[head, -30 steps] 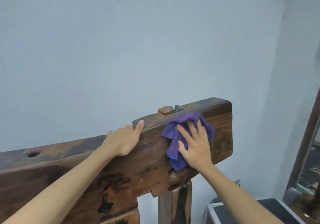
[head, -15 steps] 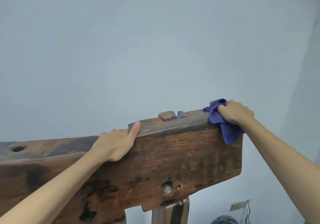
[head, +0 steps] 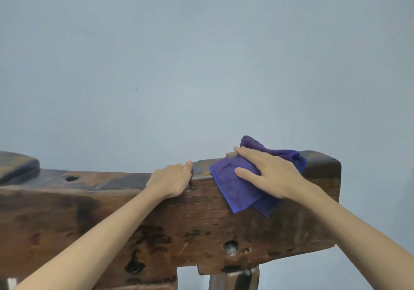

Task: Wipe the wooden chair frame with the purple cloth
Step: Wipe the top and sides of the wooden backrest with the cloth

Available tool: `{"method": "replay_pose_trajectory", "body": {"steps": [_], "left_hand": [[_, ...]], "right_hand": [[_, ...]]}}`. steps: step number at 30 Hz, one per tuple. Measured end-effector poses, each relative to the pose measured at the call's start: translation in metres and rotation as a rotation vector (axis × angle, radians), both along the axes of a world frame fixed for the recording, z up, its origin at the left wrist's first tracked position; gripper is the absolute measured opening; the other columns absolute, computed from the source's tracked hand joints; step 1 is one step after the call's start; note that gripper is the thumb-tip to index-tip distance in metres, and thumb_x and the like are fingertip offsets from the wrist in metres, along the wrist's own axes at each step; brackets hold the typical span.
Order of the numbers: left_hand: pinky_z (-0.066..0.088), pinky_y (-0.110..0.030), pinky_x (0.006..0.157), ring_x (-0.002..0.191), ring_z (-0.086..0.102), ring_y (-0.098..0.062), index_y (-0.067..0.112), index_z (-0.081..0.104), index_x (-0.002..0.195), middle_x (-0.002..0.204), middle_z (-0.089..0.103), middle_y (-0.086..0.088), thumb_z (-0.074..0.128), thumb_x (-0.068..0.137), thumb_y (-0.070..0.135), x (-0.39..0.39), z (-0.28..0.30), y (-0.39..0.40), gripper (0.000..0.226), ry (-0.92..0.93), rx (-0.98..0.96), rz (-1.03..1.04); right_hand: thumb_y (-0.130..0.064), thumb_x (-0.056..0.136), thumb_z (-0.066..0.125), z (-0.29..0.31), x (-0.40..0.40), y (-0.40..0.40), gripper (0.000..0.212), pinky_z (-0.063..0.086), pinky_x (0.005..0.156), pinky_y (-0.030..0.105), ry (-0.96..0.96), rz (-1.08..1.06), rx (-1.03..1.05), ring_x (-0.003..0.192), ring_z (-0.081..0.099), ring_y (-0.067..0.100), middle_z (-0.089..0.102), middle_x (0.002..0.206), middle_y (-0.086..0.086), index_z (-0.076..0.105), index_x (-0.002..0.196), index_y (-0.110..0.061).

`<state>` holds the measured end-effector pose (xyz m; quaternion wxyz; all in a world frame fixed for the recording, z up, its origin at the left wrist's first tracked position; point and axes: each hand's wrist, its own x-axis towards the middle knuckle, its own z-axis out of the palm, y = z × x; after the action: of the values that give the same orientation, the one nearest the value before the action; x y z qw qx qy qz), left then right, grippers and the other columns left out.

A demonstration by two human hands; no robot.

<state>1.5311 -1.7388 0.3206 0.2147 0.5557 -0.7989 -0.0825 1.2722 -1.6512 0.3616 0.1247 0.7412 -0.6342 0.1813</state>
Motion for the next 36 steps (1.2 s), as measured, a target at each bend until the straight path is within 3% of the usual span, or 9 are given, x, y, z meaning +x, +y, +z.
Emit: {"method": "replay_pose_trajectory", "body": {"steps": [6, 10, 13, 16, 20, 23, 29, 32, 36], "left_hand": [[0.044, -0.045, 0.077, 0.107, 0.057, -0.037, 0.018, 0.044, 0.116, 0.116, 0.059, -0.012, 0.028, 0.1, 0.019, -0.004, -0.006, -0.004, 0.023, 0.136, -0.027, 0.06], [0.048, -0.051, 0.09, 0.113, 0.057, -0.04, 0.013, 0.047, 0.11, 0.123, 0.057, -0.018, 0.029, 0.1, 0.017, 0.005, 0.003, -0.001, 0.021, 0.254, 0.067, 0.08], [0.045, -0.051, 0.099, 0.116, 0.056, -0.042, 0.005, 0.051, 0.109, 0.127, 0.059, -0.021, 0.029, 0.098, 0.013, 0.01, 0.009, -0.006, 0.026, 0.437, 0.116, 0.126], [0.036, -0.049, 0.11, 0.129, 0.052, -0.039, 0.01, 0.055, 0.128, 0.142, 0.056, -0.02, 0.011, 0.104, 0.045, 0.01, 0.012, -0.004, 0.061, 0.443, 0.157, 0.134], [0.033, -0.05, 0.111, 0.13, 0.053, -0.036, 0.017, 0.051, 0.142, 0.142, 0.058, -0.017, -0.009, 0.088, 0.072, 0.006, 0.01, 0.002, 0.098, 0.416, 0.153, 0.125], [0.037, -0.051, 0.108, 0.125, 0.055, -0.036, 0.025, 0.04, 0.15, 0.141, 0.058, -0.015, -0.006, 0.092, 0.063, 0.003, 0.006, 0.001, 0.083, 0.291, 0.109, 0.101], [0.044, -0.046, 0.089, 0.084, 0.058, -0.03, 0.018, 0.062, 0.081, 0.08, 0.061, -0.005, -0.01, 0.088, 0.074, 0.005, 0.008, -0.003, 0.091, 0.444, 0.078, 0.149], [0.043, -0.045, 0.085, 0.088, 0.055, -0.035, 0.018, 0.044, 0.141, 0.097, 0.062, -0.011, 0.001, 0.104, 0.046, 0.004, 0.008, -0.001, 0.063, 0.399, -0.007, 0.126], [0.048, -0.055, 0.091, 0.104, 0.061, -0.049, 0.005, 0.034, 0.145, 0.116, 0.065, -0.028, 0.0, 0.106, 0.038, 0.001, 0.009, 0.001, 0.061, 0.426, 0.0, 0.161]], "right_hand": [[-0.067, 0.089, 0.026, 0.027, 0.044, -0.084, 0.066, 0.034, 0.088, 0.043, 0.102, -0.351, 0.281, 0.132, 0.053, 0.03, 0.057, 0.148, 0.002, 0.058, 0.137, -0.036], [-0.051, 0.095, 0.031, 0.028, 0.124, -0.108, 0.057, 0.038, 0.104, 0.043, 0.149, -0.18, 0.438, 0.131, 0.054, 0.03, 0.058, 0.148, 0.005, 0.062, 0.135, -0.025], [-0.041, 0.1, 0.029, 0.017, 0.152, -0.094, 0.048, 0.039, 0.091, 0.042, 0.172, -0.016, 0.44, 0.124, 0.058, 0.025, 0.064, 0.138, -0.002, 0.064, 0.13, -0.029], [-0.047, 0.097, 0.032, -0.001, 0.139, -0.059, 0.044, 0.046, 0.083, 0.042, 0.187, 0.117, 0.223, 0.124, 0.058, 0.024, 0.064, 0.132, -0.006, 0.058, 0.128, -0.032], [-0.074, 0.095, 0.016, -0.007, 0.107, -0.032, 0.061, 0.03, 0.115, 0.053, 0.117, 0.05, 0.232, 0.158, 0.01, 0.024, 0.029, 0.167, -0.008, 0.032, 0.151, -0.055], [-0.079, 0.09, 0.008, 0.001, 0.097, -0.047, 0.068, 0.035, 0.111, 0.049, 0.099, -0.03, 0.236, 0.148, 0.035, 0.03, 0.044, 0.159, 0.0, 0.034, 0.148, -0.057], [-0.065, 0.098, 0.02, 0.028, 0.112, -0.117, 0.072, 0.02, 0.123, 0.044, 0.097, -0.115, 0.602, 0.152, 0.031, 0.025, 0.036, 0.165, 0.002, 0.041, 0.156, -0.027], [-0.064, 0.098, 0.027, 0.03, 0.119, -0.123, 0.072, 0.02, 0.122, 0.042, 0.035, -0.131, 0.621, 0.152, 0.03, 0.025, 0.036, 0.165, 0.005, 0.043, 0.154, -0.021], [-0.067, 0.096, 0.025, 0.031, 0.111, -0.107, 0.071, 0.034, 0.113, 0.046, 0.121, -0.087, 0.509, 0.14, 0.047, 0.03, 0.051, 0.154, 0.008, 0.056, 0.143, -0.022]]}}
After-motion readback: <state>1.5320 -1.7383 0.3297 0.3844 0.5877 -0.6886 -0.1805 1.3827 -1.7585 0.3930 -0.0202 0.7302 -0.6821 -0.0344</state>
